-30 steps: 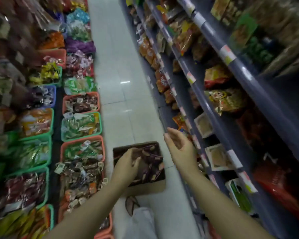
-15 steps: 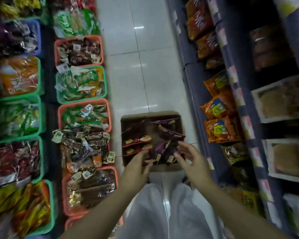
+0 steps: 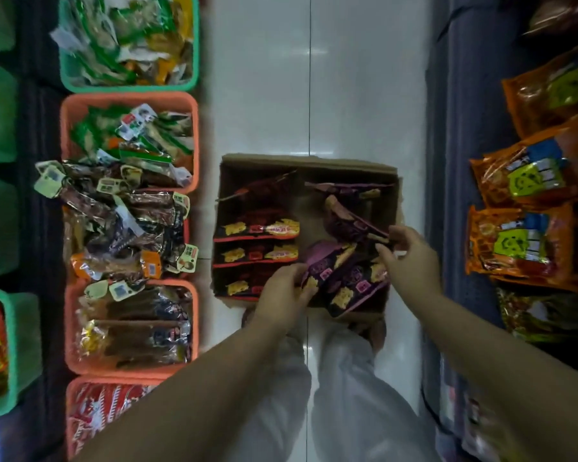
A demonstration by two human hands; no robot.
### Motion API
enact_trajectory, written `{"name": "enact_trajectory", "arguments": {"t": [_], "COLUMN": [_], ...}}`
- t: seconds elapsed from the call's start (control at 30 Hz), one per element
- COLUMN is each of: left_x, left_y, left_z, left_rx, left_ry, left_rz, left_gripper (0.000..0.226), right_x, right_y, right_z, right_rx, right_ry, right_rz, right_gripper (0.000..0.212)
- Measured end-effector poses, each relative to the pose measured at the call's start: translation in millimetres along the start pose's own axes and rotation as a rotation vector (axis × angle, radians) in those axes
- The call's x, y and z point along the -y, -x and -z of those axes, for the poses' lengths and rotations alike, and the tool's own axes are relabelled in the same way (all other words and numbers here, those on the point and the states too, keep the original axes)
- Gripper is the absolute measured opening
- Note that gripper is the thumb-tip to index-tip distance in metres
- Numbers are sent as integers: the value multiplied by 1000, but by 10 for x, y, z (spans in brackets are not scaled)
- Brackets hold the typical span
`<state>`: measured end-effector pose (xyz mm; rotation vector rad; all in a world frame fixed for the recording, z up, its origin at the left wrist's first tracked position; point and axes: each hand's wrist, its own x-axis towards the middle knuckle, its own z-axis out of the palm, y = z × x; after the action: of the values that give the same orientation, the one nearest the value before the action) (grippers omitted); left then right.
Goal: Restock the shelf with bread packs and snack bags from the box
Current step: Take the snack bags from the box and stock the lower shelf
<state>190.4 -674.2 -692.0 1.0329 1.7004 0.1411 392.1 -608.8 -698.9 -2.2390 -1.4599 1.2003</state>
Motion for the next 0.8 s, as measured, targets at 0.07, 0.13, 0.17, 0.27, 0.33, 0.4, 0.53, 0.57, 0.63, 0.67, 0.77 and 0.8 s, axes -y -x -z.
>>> {"name": "enact_trajectory", "arguments": {"t": [0.07, 0.13, 0.17, 0.27, 0.33, 0.4, 0.53, 0.57, 0.63, 0.67, 0.77, 0.8], "left_x": [91, 152, 183, 210, 189, 127, -114, -219, -459, -565, -950, -1098], "left_y": [-216, -397, -479, -662, -691, -620, -216, -87, 180, 299, 739, 921], "left_z": [-151, -289, -352, -465, -465, -404, -145, -46, 175, 272, 623, 766], "left_rx": [25, 87, 123, 210, 220, 197, 140, 126, 117, 114, 61, 40], "left_ry": [-15, -67, -111, -277, -309, -278, -139, -104, -45, -24, -61, -73], "left_rz": [-14, -36, -36, -53, -69, -85, -79, -85, -110, -122, -195, -230], "left_gripper": [50, 57, 61, 59, 50, 49, 42, 41, 40, 38, 35, 34], "right_x": [-195, -341, -412, -538, -559, -517, -208, -103, 128, 244, 655, 824], "right_y": [-217, -419, -516, -697, -710, -632, -266, -160, 66, 162, 471, 611], "right_z": [-143, -265, -320, -365, -326, -248, 86, 202, 473, 612, 1148, 1372], "right_rx": [-21, 2, 21, 27, 15, 23, -8, -14, -24, -24, -39, -40], "right_ry": [49, 101, 118, 182, 198, 159, 11, -36, -111, -135, -199, -223], "right_rz": [18, 25, 29, 24, 53, 95, 158, 162, 156, 154, 139, 136], "right_gripper": [40, 46, 47, 32, 21, 15, 12, 13, 15, 15, 11, 9]}}
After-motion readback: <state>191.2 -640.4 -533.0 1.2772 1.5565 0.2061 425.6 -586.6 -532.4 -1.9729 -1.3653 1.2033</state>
